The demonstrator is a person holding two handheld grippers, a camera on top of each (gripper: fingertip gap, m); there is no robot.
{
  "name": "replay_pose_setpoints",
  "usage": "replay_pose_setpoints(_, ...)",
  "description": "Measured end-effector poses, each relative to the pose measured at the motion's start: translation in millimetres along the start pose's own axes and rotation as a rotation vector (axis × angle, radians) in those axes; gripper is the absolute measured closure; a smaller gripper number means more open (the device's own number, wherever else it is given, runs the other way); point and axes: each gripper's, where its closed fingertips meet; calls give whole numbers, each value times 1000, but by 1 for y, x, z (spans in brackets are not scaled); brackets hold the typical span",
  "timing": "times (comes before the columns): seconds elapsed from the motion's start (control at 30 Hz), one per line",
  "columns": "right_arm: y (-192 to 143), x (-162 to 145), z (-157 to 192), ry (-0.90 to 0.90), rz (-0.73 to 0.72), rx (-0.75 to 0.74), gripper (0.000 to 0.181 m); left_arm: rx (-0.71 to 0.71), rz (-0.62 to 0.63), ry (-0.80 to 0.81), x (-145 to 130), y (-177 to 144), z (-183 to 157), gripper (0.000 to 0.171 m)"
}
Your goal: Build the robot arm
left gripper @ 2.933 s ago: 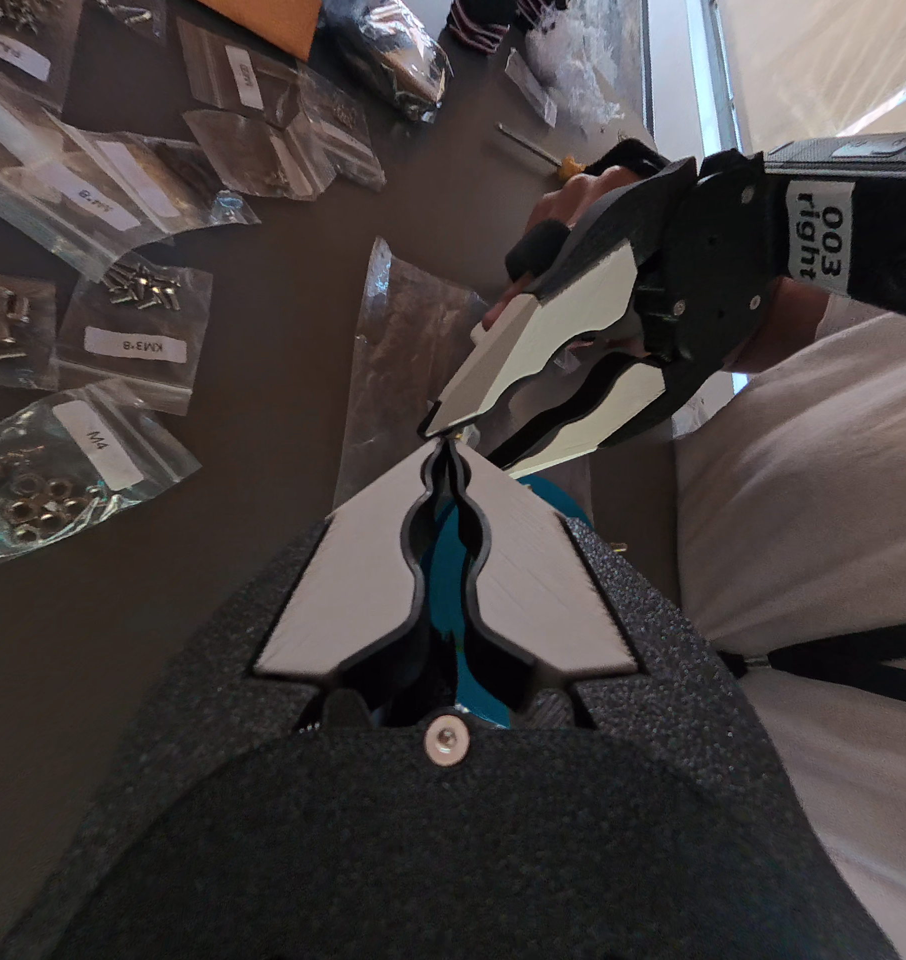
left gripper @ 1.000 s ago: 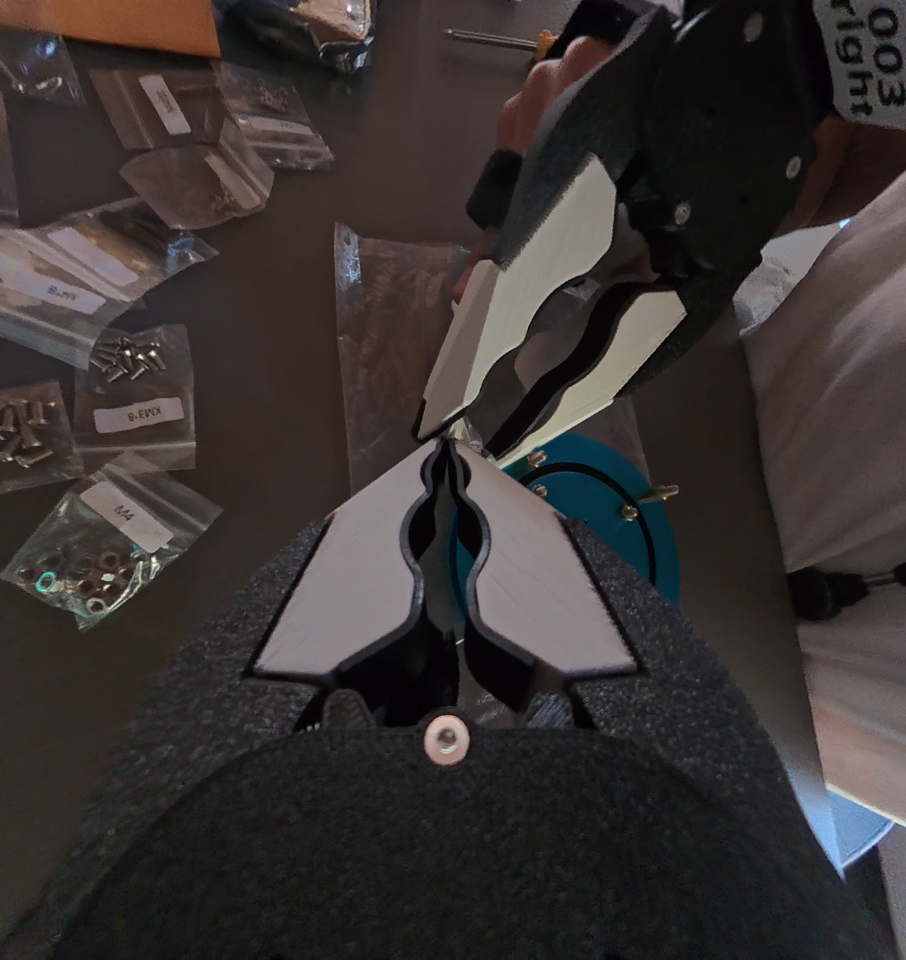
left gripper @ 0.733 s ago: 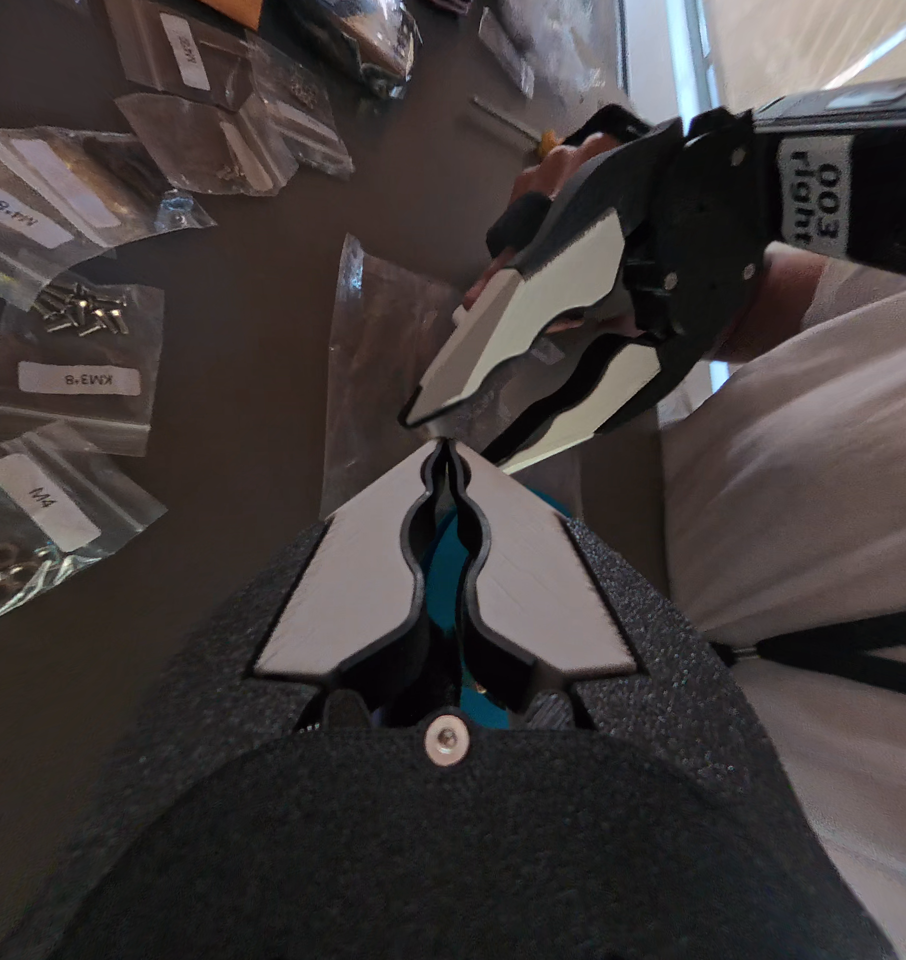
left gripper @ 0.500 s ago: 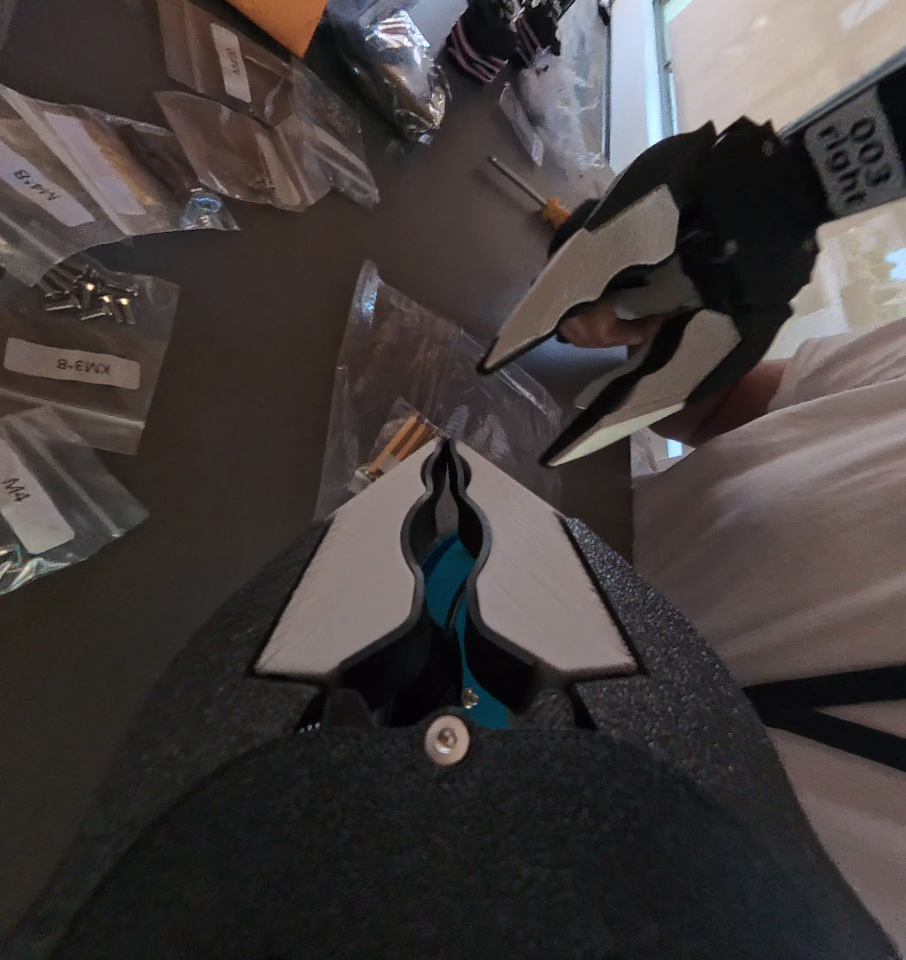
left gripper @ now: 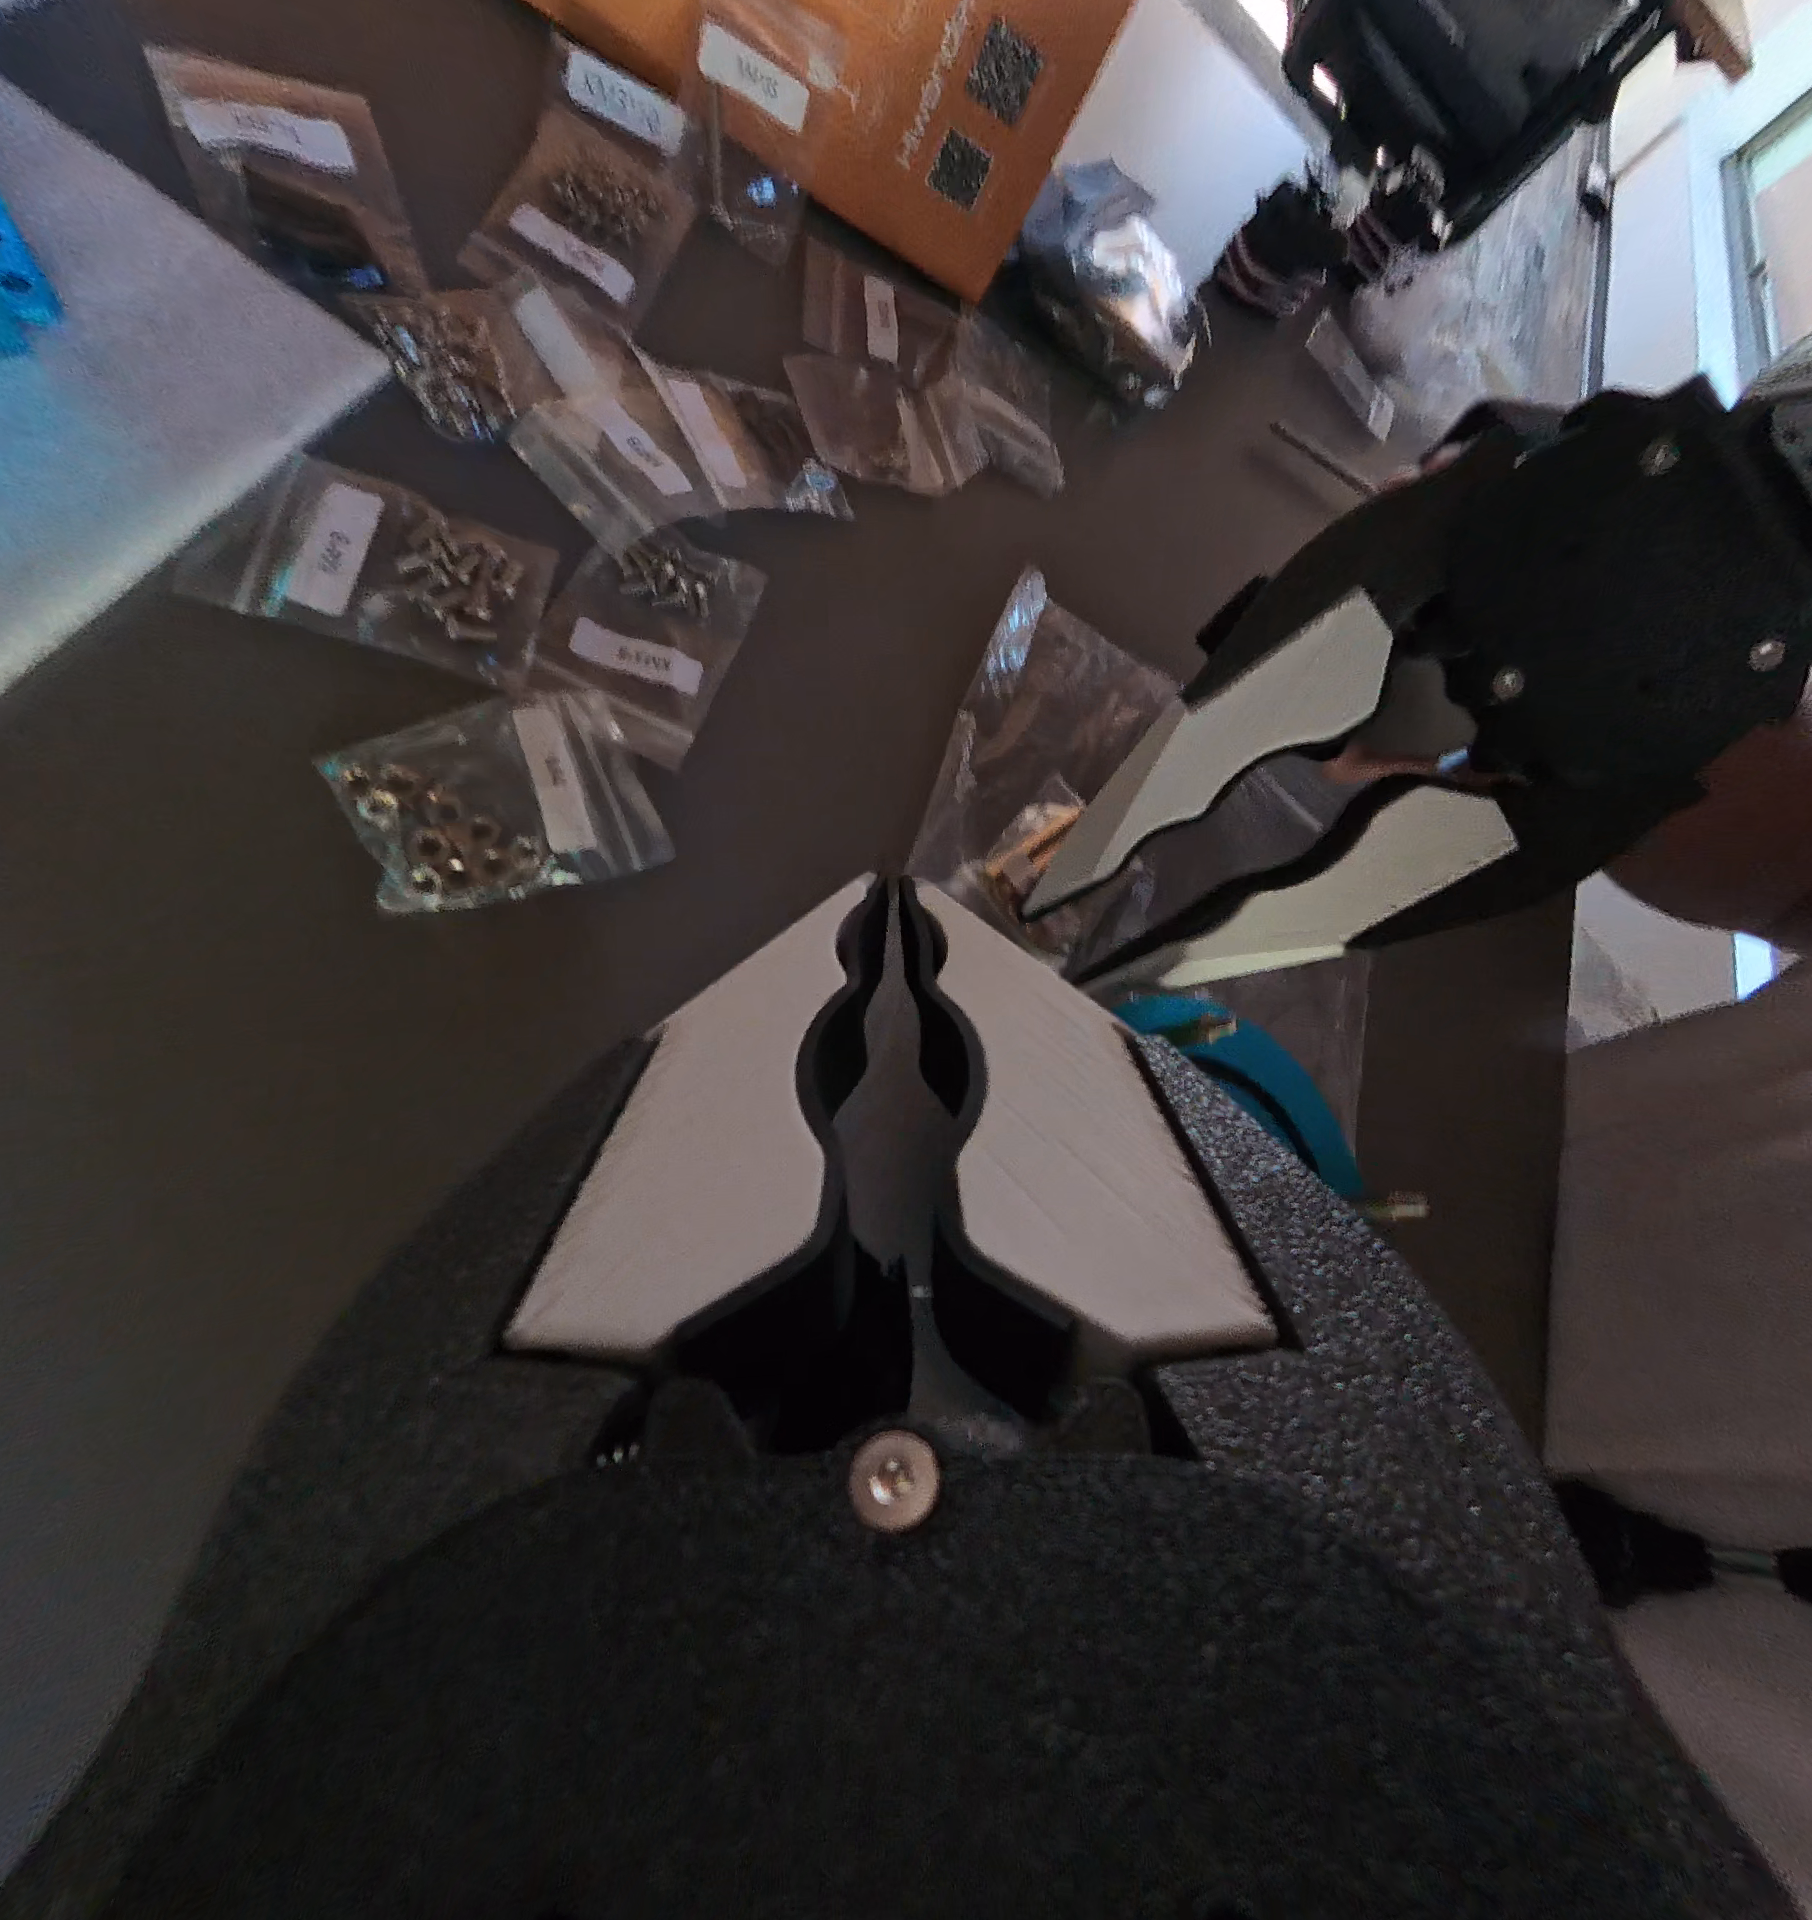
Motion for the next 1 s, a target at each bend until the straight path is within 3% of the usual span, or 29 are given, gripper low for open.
replay_pose_setpoints(0.13,7,3,3,-55,12,-23,171,47,-8,15,-8,-6,5,169)
replay_pose_setpoints(0.27,-3,10,-6,-48,-38,-106,181,-25,8,-69,-16,-2,-3,165)
replay_pose_setpoints(0.5,-63,38,-23,88,-373,-241,181,-236,-27,-242,-4,-1,-30,152)
replay_pose_setpoints(0.67,-75,17,-22,311,-475,-139,181,-213,-24,47,-4,8,-44,148)
replay_pose_setpoints(0.87,-91,10,-20,400,-588,-35,181,-191,71,419,-9,38,-57,147)
replay_pose_setpoints(1.0,-103,18,-21,421,-668,23,181,-304,69,473,-8,46,-74,148)
Point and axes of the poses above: each gripper's, where its closed fingertips meet, y out along the fingers, x out of its top, z = x × y across the jaws, and after that the axes turned 13 degrees about -y, right-handed
